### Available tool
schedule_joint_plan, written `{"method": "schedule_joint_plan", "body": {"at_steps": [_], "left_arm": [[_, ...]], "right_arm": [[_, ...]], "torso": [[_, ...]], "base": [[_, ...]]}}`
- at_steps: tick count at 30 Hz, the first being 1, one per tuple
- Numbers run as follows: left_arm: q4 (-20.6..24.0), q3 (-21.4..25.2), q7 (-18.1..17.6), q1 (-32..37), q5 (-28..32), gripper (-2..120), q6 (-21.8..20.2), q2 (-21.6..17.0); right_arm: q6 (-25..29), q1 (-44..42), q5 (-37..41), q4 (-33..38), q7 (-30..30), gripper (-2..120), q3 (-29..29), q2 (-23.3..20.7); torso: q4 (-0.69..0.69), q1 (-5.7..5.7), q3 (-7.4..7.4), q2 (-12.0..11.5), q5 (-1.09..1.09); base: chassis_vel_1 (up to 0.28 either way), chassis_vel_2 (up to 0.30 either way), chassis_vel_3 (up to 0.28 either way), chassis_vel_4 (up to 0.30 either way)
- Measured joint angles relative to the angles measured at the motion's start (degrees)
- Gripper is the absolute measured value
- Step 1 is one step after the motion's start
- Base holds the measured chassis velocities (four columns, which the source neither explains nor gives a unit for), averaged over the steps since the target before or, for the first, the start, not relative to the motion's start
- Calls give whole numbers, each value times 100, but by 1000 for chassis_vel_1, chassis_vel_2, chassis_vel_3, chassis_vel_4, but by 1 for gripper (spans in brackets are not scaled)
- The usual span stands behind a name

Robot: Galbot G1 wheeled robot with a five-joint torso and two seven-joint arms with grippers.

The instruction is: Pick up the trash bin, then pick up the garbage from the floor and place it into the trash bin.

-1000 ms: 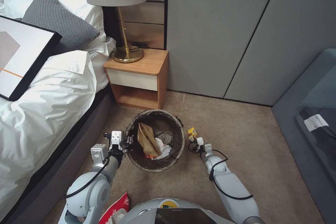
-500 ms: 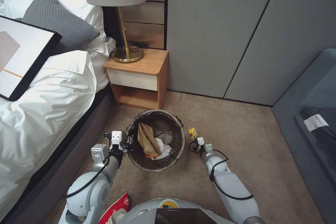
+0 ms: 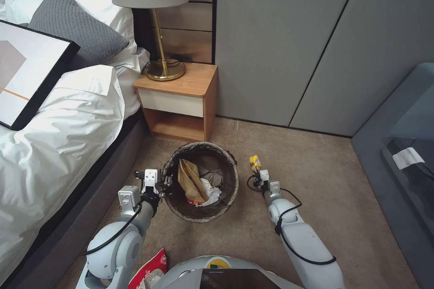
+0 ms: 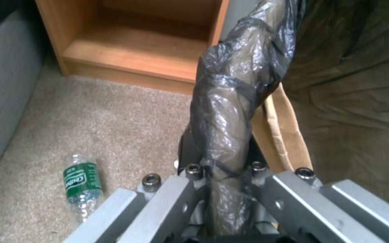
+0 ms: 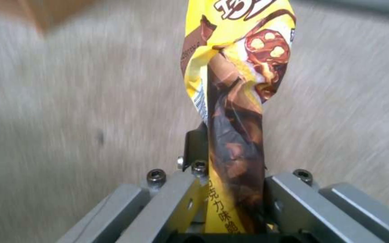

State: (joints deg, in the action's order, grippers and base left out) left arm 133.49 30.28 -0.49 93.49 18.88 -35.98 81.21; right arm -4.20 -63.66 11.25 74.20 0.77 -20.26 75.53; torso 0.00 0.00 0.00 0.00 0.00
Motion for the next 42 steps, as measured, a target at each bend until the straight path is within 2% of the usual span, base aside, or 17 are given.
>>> {"method": "schedule_joint_plan", "body": {"at_steps": [2,4,5,8,10,11,12,14,20,22,23,25,33,42], "left_arm": [[-2,1,5,-7,5,0,5,-14],[-4,0,7,-10,6,0,6,-16],[-10,-3,8,-17,9,0,9,-18],[-20,-13,9,-24,9,0,11,-18],[-28,-21,11,-30,9,0,13,-19],[-28,-21,11,-30,9,0,13,-19],[-28,-23,10,-32,9,0,13,-20],[-31,-36,10,-34,11,0,13,-38],[-30,-67,-1,-34,32,0,-37,-28],[-23,-107,-20,-34,44,0,-92,-6],[-23,-107,-20,-34,44,0,-92,-6],[-2,-120,-48,-33,57,0,-143,-3],[41,-131,-104,-26,75,0,-232,13],[51,-134,-115,-29,78,0,-246,35]], "right_arm": [[29,-244,58,629,140,0,-97,-40],[43,-333,77,839,170,0,-130,-54],[68,-516,103,1299,219,0,-182,-86],[100,-688,108,1774,241,0,-215,-124],[198,-958,104,2532,230,0,-248,-198],[198,-958,104,2532,230,0,-248,-198],[270,-1086,98,2859,191,0,-254,-230],[445,-1303,96,3458,11,0,-246,-301],[768,-1464,97,4164,-379,0,-133,-366],[995,-1528,143,4809,-857,0,84,-425],[995,-1528,143,4809,-857,0,84,-425],[1045,-1535,217,5285,-1129,0,460,-584],[875,-1462,159,5419,-1192,0,1307,-828],[869,-1440,-73,5041,-1189,0,1687,-721]], "torso": [[0,0,0,0,0],[0,0,0,0,0],[-1,0,0,0,0],[-1,0,0,0,0],[0,0,0,0,0],[0,0,0,0,0],[-1,0,0,0,-1],[-2,0,0,0,0],[-1,0,0,0,0],[0,0,0,0,-1],[0,0,0,0,-1],[0,0,0,0,-1],[0,0,0,0,-1],[0,0,0,0,-1]], "base": [[0,0,0,0],[0,0,0,0],[0,0,0,0],[0,0,0,0],[0,0,0,0],[0,0,0,0],[0,0,0,0],[0,0,0,0],[0,0,0,0],[0,0,0,0],[0,0,0,0],[0,0,0,0],[0,0,0,0],[0,0,0,0]]}}
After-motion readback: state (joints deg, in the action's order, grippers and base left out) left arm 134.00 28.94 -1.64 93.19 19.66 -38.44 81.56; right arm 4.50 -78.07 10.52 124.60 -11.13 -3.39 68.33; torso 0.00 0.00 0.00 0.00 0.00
